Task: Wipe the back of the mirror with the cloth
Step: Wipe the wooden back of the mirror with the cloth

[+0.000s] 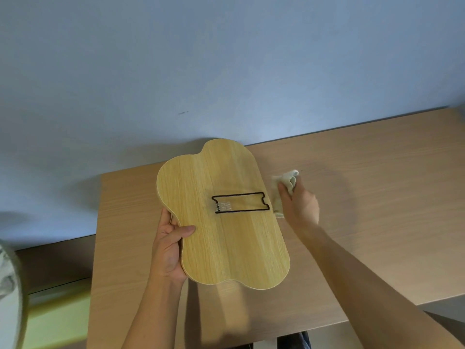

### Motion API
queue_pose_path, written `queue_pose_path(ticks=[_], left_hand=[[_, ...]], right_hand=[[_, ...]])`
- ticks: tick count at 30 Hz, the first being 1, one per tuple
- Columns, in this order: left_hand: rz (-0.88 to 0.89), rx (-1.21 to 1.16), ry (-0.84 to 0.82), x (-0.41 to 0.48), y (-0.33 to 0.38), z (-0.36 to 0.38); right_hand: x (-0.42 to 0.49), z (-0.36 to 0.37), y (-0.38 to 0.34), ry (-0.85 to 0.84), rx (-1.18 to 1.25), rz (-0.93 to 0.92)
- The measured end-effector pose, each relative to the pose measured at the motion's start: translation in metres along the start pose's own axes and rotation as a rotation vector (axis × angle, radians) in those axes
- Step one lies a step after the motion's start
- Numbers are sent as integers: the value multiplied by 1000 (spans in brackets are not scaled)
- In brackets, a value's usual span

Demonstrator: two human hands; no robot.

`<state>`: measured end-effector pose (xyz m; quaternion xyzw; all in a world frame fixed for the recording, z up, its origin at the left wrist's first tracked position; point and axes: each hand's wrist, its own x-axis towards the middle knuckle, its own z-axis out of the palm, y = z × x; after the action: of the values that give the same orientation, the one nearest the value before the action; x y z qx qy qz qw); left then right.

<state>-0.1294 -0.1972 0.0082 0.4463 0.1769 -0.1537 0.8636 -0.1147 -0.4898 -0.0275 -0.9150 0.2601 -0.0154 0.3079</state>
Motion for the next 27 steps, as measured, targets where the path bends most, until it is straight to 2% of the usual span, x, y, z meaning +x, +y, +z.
queue_pose_path(ticks=[4,7,11,16,18,20,23,27], left_hand=[[-1,-4,13,-1,-1,4],[-9,-10,1,-3,1,9],[-12,-2,11,-4,3,13],[-21,17,36,-5,6,15],[-21,19,43,-5,6,16],[-23,20,47,-6,7,18],[-23,20,52,-7,8,20],[-19,13,36,-9,7,24]], right_hand=[[-32,9,-73,-124,281,-208],[-53,27,-103,-165,290,-364],[-38,30,-74,-246,343,-150],[-11,27,-1,-173,70,76],[-3,16,16,-140,-30,98],[2,4,15,-81,-61,47],[-10,-4,-17,-13,120,-123],[-42,9,-72,-205,455,-254]])
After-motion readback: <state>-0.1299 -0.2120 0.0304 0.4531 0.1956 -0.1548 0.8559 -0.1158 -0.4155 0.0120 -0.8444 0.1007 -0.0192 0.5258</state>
